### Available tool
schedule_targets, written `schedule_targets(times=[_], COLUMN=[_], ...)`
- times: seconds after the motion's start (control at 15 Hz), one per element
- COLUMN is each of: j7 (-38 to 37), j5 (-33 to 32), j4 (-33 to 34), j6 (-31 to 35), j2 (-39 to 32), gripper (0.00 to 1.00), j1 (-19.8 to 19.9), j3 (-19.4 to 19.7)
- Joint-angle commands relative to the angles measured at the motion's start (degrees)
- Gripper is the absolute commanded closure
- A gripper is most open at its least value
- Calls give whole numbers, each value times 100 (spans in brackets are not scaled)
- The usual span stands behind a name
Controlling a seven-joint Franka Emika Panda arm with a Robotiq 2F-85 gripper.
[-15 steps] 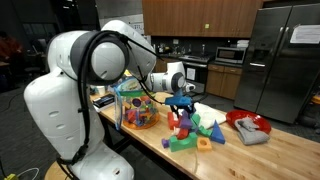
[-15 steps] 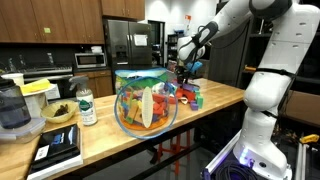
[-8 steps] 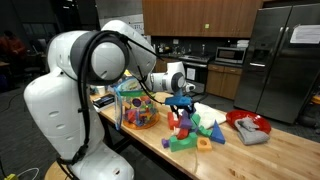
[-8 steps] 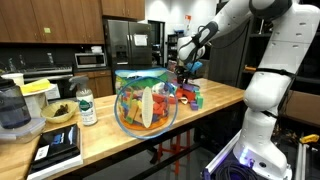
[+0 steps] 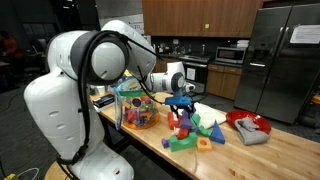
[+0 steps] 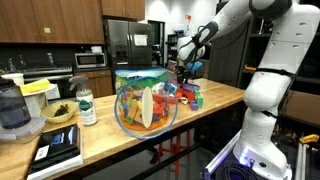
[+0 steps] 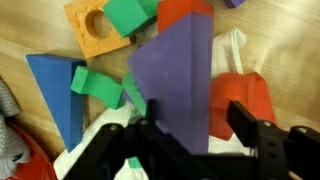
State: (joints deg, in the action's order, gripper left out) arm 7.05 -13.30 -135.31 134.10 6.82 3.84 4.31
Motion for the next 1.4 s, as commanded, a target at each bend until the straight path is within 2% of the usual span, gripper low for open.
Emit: schedule_targets(times=[0.0,0.07,0.53,0.6,0.67,0.8,1.33], j7=[-44,-53,-87,-71,-70,-86,-127], j5=[-30,-29,-72,-40,-50,-58,-72], j4=[14,20,54,53,56,66,101], j6=[-5,-2,15,49,56,56,86], j2=[-33,-48,-234,-238,-239,-216,-218], gripper=[3,0,0,25,27,38,49], j1=[17,18,12,17,22,29,46], j3=[-26,-29,-53,-42,-37,-30,-7])
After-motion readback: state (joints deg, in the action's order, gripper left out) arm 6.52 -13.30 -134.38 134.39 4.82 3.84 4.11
